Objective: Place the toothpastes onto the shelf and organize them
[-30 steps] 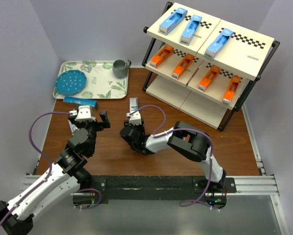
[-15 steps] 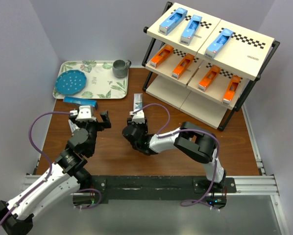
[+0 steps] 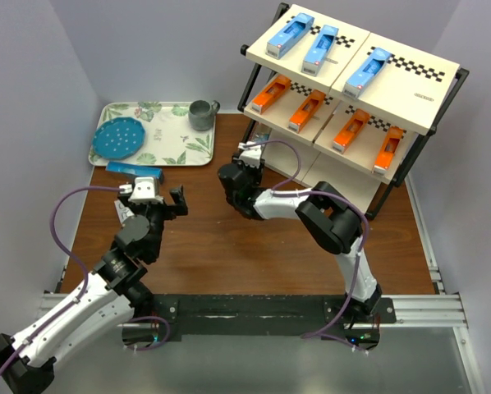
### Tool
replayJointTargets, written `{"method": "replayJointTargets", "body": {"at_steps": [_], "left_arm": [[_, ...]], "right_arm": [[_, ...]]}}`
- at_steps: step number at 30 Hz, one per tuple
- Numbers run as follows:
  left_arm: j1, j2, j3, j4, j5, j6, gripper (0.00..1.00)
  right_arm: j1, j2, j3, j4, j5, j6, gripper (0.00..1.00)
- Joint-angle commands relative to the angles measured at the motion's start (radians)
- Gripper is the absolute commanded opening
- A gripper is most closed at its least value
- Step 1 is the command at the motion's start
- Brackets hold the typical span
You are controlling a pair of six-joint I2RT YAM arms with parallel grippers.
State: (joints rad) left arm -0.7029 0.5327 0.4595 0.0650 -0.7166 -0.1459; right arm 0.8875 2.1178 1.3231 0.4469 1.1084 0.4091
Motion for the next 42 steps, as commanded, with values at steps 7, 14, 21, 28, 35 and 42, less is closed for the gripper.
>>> {"method": "replayJointTargets", "body": {"at_steps": [7,14,21,28,35,42], "left_arm": [[-0.009,0.024,-0.013,0.052,0.006,0.002,0.99],[-0.009,0.032,-0.015,0.055,0.013,0.005,0.99],[-0.009,0.035,-0.015,0.059,0.017,0.006,0.99],[-0.009,0.041,-0.016,0.061,0.026,0.006,0.99],[-0.01,0.049,-0.012,0.059,0.026,0.008,0.98],[-0.009,0.058,-0.009,0.055,0.019,0.009,0.98]], "right_arm": [[-0.079,0.136,0.178,-0.002,0.038,-0.024,0.43],[-0.104,0.145,0.219,-0.076,0.011,0.016,0.66],[-0.096,0.056,0.142,-0.071,-0.058,0.007,0.79],[-0.035,-0.071,0.027,-0.073,-0.104,-0.113,0.87],[-0.001,-0.203,-0.039,-0.247,-0.316,-0.168,0.93],[-0.001,-0.231,-0.027,-0.365,-0.62,-0.366,0.96]]}}
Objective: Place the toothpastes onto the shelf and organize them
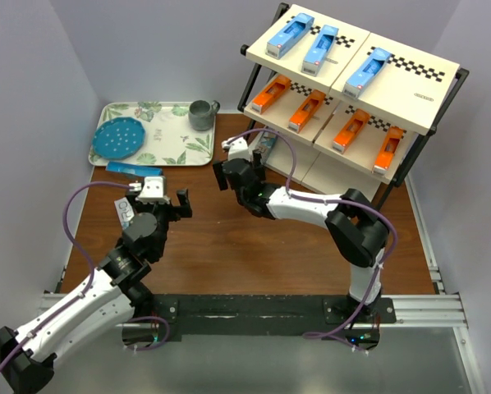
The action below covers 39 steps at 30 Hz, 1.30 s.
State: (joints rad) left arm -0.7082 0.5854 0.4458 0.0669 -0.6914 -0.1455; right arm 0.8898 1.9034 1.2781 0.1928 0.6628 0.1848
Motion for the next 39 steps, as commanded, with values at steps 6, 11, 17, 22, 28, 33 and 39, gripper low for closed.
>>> {"method": "replayJointTargets", "body": {"at_steps": [6,11,17,22,28,33,39], "left_arm": [[-0.002,0.025,0.011,0.048,-0.005,0.009,0.98],[-0.002,0.036,0.011,0.045,-0.014,0.012,0.98],[-0.002,0.051,0.016,0.042,-0.023,0.015,0.98],[-0.002,0.06,0.016,0.04,-0.033,0.017,0.98],[0.0,0.068,0.018,0.039,-0.043,0.018,0.98],[0.0,0.076,0.021,0.037,-0.049,0.02,0.98],[0.001,0.083,0.019,0.037,-0.054,0.021,0.98]], "right_arm": [[-0.04,0.055,0.082,-0.249,-0.241,-0.266,0.98],[-0.094,0.123,0.167,-0.283,-0.275,-0.321,0.98],[-0.147,0.218,0.265,-0.303,-0.298,-0.363,0.98],[-0.175,0.285,0.348,-0.308,-0.298,-0.392,0.98],[-0.19,0.333,0.409,-0.306,-0.302,-0.404,0.98],[-0.196,0.365,0.446,-0.299,-0.295,-0.406,0.98],[-0.196,0.352,0.464,-0.286,-0.321,-0.403,0.98]]}}
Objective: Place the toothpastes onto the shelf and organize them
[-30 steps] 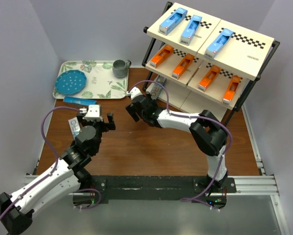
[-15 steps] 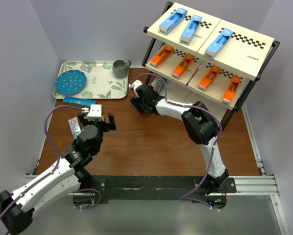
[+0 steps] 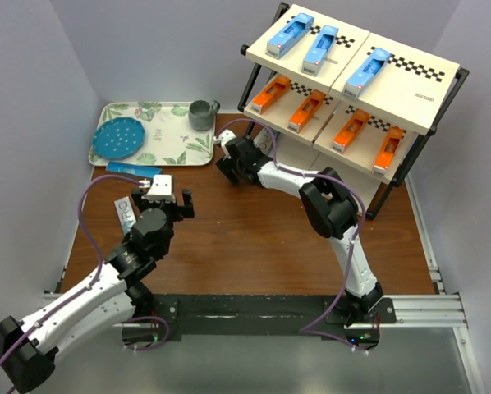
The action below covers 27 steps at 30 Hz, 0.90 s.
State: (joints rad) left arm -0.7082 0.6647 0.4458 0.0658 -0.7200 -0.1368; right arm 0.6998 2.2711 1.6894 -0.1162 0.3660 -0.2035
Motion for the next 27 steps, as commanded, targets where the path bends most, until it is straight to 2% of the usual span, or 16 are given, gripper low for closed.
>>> {"method": "replayJointTargets", "body": {"at_steps": [1,11,18,20,21,27], "left_arm": [[0.001,0.006,0.019,0.039,-0.029,0.013,0.98],[0.01,0.018,0.033,0.034,-0.056,-0.024,0.98],[0.036,0.055,0.057,-0.01,-0.11,-0.089,0.98],[0.073,0.094,0.074,-0.055,-0.116,-0.125,0.98],[0.093,0.111,0.109,-0.102,-0.11,-0.192,0.99],[0.286,0.233,0.2,-0.283,-0.013,-0.401,0.98]], "right_arm": [[-0.005,-0.024,0.056,0.015,-0.047,-0.005,0.98],[0.04,-0.254,-0.129,0.091,-0.32,0.093,0.98],[0.084,-0.404,-0.318,0.113,-0.364,0.17,0.97],[0.093,-0.445,-0.356,0.113,-0.364,0.196,0.97],[0.102,-0.487,-0.394,0.112,-0.386,0.196,0.97],[0.133,-0.64,-0.56,0.104,-0.4,0.279,0.97]]}}
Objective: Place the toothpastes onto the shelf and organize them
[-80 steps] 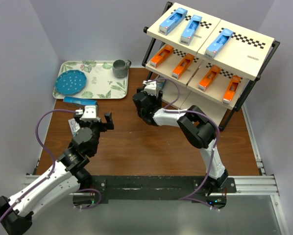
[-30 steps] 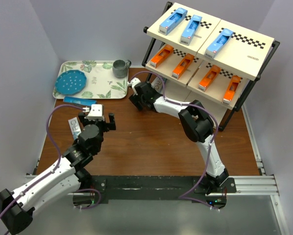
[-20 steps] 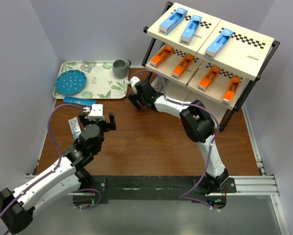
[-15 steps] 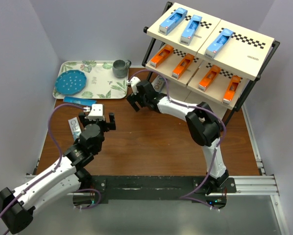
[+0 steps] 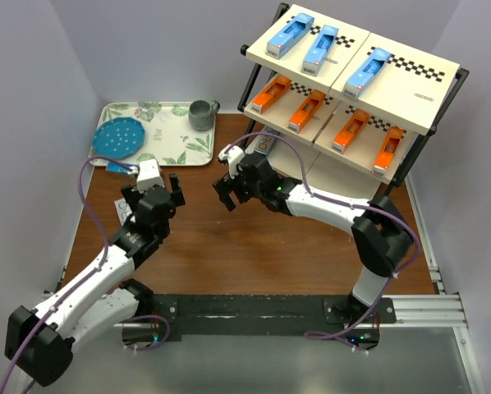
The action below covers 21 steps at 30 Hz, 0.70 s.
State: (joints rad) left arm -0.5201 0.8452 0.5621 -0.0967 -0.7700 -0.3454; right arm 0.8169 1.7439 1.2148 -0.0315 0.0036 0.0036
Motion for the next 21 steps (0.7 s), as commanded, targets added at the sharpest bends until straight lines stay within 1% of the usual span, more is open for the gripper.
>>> {"method": "replayJointTargets", "body": {"at_steps": [1,3,4,6,7,8,10,11,13,14,15,19,21], "left_arm": [[0.159,0.067,0.093,-0.139,0.067,-0.211,0.98],[0.221,0.11,0.116,-0.19,0.116,-0.243,0.98],[0.28,0.126,0.122,-0.21,0.129,-0.254,0.99],[0.333,0.172,0.136,-0.28,0.144,-0.305,0.99],[0.383,0.186,0.136,-0.302,0.159,-0.325,0.99],[0.406,0.208,0.133,-0.322,0.169,-0.345,1.0],[0.465,0.23,0.107,-0.356,0.192,-0.388,1.0],[0.482,0.247,0.098,-0.365,0.196,-0.4,1.0],[0.52,0.264,0.065,-0.374,0.215,-0.428,1.0],[0.52,0.281,0.047,-0.374,0.225,-0.44,1.0],[0.549,0.29,0.039,-0.371,0.245,-0.446,1.0],[0.569,0.357,0.01,-0.334,0.281,-0.449,1.0],[0.583,0.422,0.013,-0.328,0.311,-0.448,1.0]], "right_arm": [[0.018,-0.162,-0.107,0.021,-0.042,0.085,0.97],[0.021,-0.208,-0.171,0.013,-0.051,0.091,0.97],[0.021,-0.259,-0.19,0.009,-0.05,0.093,0.97],[0.021,-0.308,-0.248,-0.005,-0.042,0.088,0.97],[0.021,-0.329,-0.265,-0.008,-0.042,0.084,0.97],[0.019,-0.377,-0.297,-0.018,-0.043,0.079,0.97],[0.021,-0.415,-0.325,-0.022,-0.047,0.075,0.97],[0.019,-0.458,-0.352,-0.024,-0.053,0.075,0.97],[0.021,-0.494,-0.374,-0.025,-0.07,0.075,0.97],[0.019,-0.521,-0.391,-0.022,-0.073,0.078,0.97],[0.021,-0.533,-0.399,-0.022,-0.085,0.084,0.97],[0.019,-0.576,-0.426,0.001,-0.109,0.107,0.97],[0.019,-0.589,-0.434,0.013,-0.116,0.111,0.97]]}}
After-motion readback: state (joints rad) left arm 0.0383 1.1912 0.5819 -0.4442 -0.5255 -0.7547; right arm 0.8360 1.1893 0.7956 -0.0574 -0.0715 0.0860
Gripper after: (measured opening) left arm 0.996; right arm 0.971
